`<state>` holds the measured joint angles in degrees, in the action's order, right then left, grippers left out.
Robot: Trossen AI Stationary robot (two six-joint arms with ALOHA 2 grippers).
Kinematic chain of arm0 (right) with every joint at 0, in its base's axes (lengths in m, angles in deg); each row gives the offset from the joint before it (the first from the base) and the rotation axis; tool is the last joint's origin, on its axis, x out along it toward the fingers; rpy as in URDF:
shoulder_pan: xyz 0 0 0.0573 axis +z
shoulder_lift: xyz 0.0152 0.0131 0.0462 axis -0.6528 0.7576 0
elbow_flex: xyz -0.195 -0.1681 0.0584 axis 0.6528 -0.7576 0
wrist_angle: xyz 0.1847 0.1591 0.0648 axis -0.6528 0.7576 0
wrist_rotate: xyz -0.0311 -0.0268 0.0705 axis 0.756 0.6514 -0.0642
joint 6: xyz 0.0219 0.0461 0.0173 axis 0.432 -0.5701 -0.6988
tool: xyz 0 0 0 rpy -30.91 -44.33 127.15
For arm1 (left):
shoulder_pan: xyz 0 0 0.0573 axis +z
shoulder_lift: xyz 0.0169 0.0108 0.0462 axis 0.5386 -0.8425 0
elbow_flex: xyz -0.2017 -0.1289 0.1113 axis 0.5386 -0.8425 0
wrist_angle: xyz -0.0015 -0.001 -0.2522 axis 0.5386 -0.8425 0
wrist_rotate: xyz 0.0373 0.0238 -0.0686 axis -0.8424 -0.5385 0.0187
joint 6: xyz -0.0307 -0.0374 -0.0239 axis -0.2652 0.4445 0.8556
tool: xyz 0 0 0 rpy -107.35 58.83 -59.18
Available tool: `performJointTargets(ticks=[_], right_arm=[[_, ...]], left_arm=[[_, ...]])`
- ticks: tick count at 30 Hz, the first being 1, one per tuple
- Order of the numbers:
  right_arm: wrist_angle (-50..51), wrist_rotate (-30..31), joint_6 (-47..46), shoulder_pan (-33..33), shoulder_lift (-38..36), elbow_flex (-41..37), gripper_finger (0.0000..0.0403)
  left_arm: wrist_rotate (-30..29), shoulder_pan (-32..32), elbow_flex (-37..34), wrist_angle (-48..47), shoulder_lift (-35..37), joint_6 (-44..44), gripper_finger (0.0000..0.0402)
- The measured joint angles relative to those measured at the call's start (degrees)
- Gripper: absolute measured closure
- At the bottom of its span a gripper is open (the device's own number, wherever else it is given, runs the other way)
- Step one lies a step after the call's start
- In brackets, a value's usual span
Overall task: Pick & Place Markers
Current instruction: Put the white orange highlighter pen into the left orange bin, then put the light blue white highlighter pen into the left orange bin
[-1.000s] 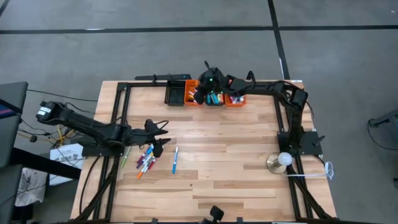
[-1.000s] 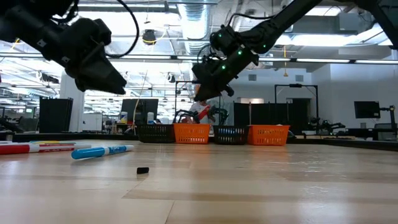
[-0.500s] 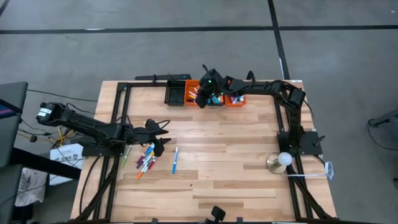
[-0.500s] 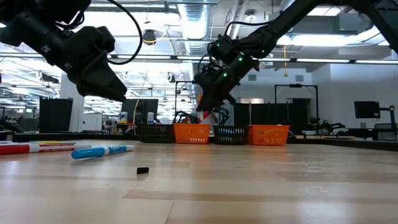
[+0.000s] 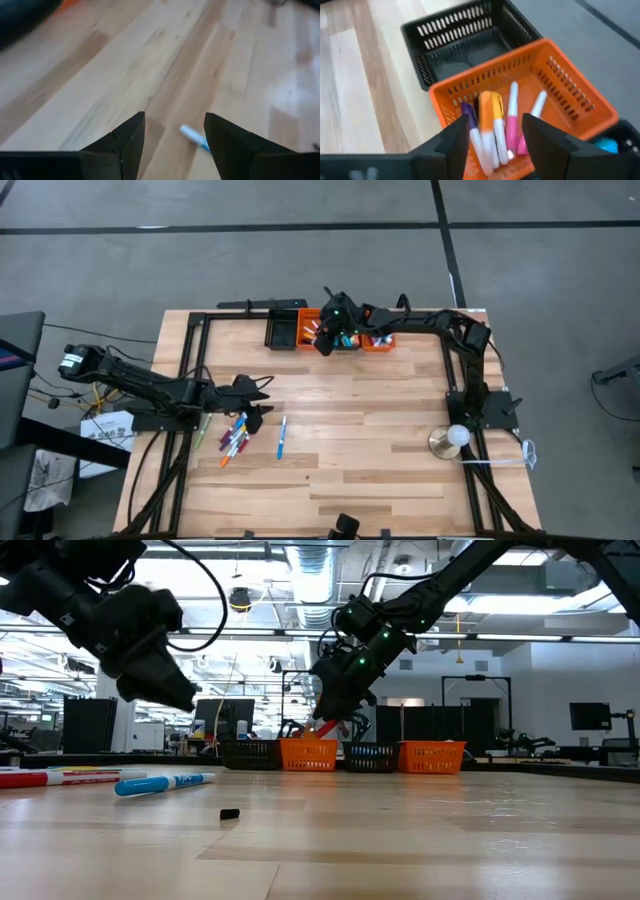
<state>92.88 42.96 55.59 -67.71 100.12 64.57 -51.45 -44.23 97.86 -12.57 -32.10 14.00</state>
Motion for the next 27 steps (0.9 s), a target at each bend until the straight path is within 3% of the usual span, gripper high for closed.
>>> performJointTargets(ticks=[8, 19, 27], right_arm=[[-0.18, 1.53, 3.46, 1.55, -1.21, 0.00, 0.0191], [-0.79, 9.20, 3.52, 3.97, -6.57, -0.29, 0.0184], [-7.94, 9.28, 3.91, 6.07, -15.93, -11.40, 0.0184]], left_arm=[[-0.28, 0.07, -0.01, -6.03, -0.02, 4.37, 0.0202], [-0.99, -1.95, -0.02, -5.93, -0.02, 4.22, 0.0202], [-6.39, -3.96, 0.39, -3.14, -0.24, -1.70, 0.0202]])
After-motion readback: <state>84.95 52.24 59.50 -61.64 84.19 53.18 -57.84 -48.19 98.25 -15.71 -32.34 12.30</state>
